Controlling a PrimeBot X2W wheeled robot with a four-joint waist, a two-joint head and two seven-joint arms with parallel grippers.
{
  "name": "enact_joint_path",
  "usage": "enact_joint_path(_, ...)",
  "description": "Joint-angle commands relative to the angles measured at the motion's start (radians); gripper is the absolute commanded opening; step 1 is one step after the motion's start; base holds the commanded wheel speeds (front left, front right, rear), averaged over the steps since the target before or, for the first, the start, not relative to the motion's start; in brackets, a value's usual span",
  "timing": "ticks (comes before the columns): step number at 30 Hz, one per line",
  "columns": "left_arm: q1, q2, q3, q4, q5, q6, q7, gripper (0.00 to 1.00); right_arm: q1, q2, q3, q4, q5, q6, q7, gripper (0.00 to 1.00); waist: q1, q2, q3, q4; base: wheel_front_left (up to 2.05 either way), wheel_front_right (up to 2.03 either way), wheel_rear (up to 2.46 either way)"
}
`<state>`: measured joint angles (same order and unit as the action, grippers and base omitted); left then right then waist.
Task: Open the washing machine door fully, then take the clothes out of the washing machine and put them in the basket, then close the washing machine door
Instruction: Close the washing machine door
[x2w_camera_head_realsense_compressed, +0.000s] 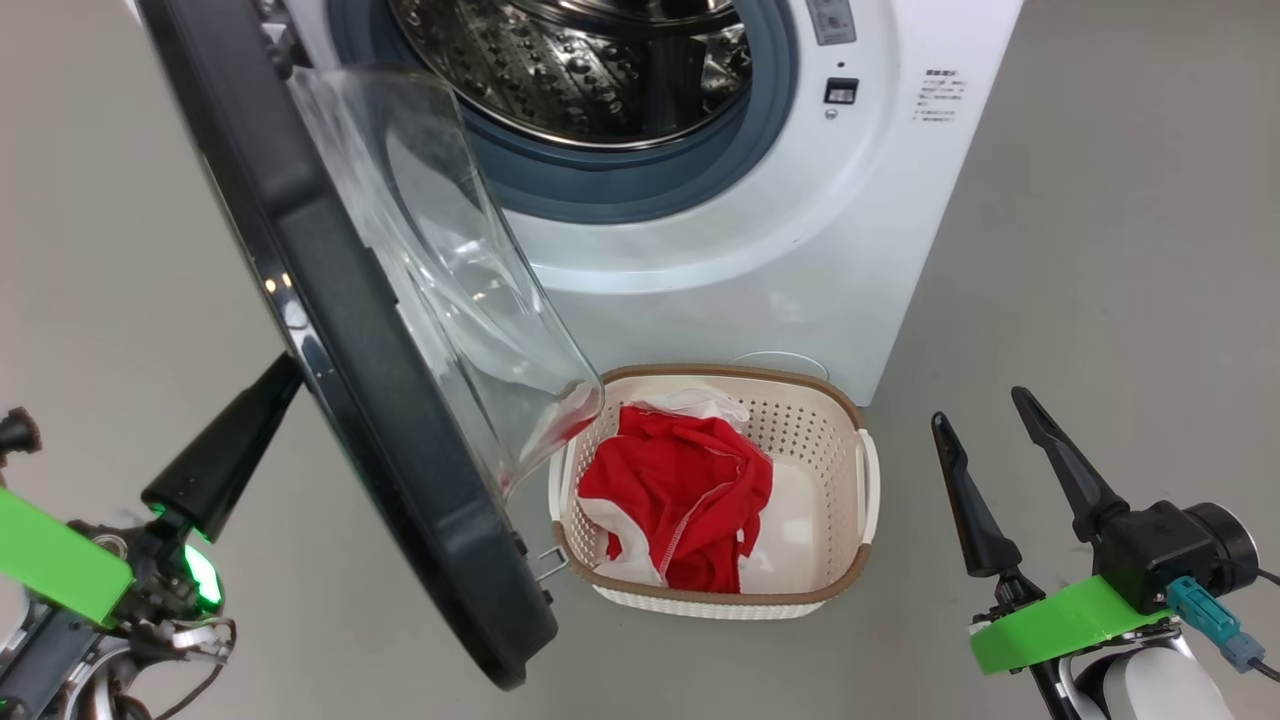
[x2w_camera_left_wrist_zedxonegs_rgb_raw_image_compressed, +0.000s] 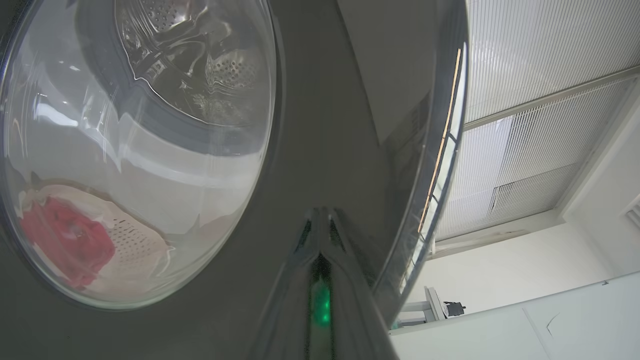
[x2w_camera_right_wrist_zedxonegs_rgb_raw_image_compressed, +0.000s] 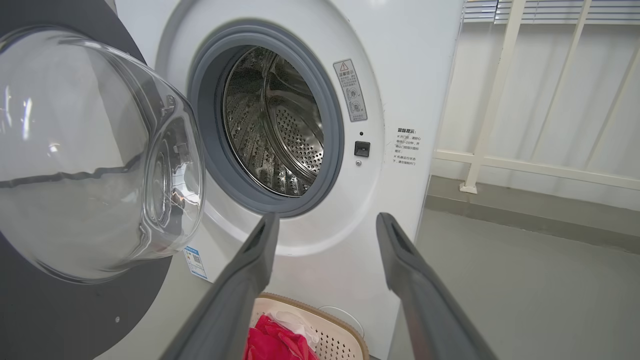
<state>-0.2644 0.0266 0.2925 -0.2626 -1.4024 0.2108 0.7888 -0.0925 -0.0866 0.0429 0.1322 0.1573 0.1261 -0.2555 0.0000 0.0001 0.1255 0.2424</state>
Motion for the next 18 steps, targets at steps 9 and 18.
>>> enact_joint_path(9, 0.011, 0.024, 0.023, -0.041, -0.023, -0.006, -0.025, 0.00, -0.040, -0.001, 0.019, -0.024, 0.006, 0.005, -0.006, 1.00, 0.0000, -0.0001, 0.003, -0.024, 0.00, 0.00, 0.00)
enact_joint_path(18, 0.062, 0.027, 0.033, -0.024, 0.070, -0.063, -0.137, 0.29, -0.039, 0.003, 0.014, -0.023, 0.007, 0.005, -0.006, 1.00, 0.0000, -0.0001, 0.002, -0.028, 0.00, 0.00, 0.00)
